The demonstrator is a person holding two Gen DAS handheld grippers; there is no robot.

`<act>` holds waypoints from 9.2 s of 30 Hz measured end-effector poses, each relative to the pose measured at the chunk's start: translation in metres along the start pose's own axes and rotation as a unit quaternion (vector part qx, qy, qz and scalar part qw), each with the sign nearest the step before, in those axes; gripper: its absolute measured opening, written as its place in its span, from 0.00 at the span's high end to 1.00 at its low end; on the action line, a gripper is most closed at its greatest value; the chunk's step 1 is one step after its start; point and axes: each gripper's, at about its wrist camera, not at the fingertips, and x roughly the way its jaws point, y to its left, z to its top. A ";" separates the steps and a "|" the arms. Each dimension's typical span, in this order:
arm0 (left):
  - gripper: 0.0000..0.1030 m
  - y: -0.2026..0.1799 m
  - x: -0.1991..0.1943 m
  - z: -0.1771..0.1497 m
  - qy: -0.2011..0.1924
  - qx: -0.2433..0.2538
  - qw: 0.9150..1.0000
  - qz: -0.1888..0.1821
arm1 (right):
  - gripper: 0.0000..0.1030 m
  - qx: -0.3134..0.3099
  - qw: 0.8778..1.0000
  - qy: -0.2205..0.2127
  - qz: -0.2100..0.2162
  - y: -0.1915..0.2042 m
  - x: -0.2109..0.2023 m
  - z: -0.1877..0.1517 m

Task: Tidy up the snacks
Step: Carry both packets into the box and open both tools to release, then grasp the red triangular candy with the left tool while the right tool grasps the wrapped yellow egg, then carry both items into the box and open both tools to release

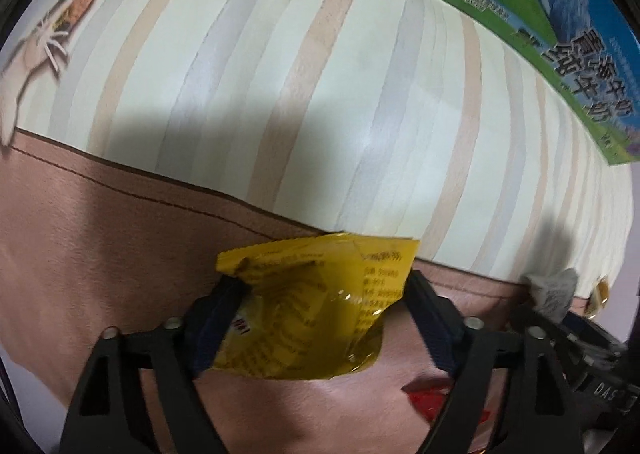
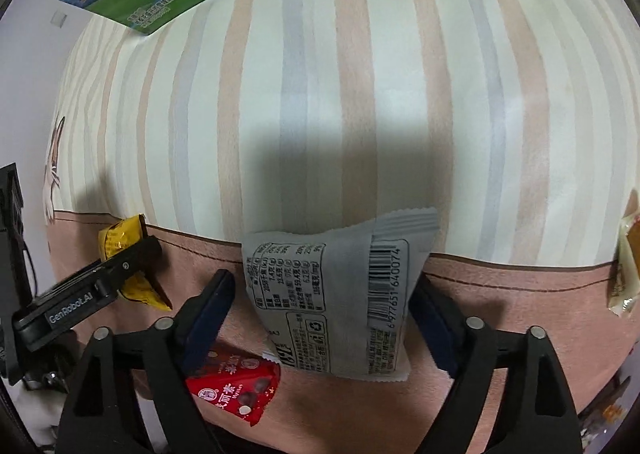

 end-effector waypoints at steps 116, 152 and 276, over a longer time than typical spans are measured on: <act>0.09 -0.197 -0.260 0.075 -0.278 0.169 0.945 0.023 | 0.05 -0.042 0.950 -0.303 -0.069 -0.005 -0.305 0.062; 0.09 -0.132 -0.078 -0.079 0.025 0.124 0.992 -0.011 | 0.01 0.167 0.965 -0.204 -0.014 -0.148 -0.210 -0.112; 0.57 -0.259 -0.134 0.224 -0.025 0.154 0.985 -0.072 | 0.61 0.013 0.973 -0.224 0.054 -0.055 -0.245 0.172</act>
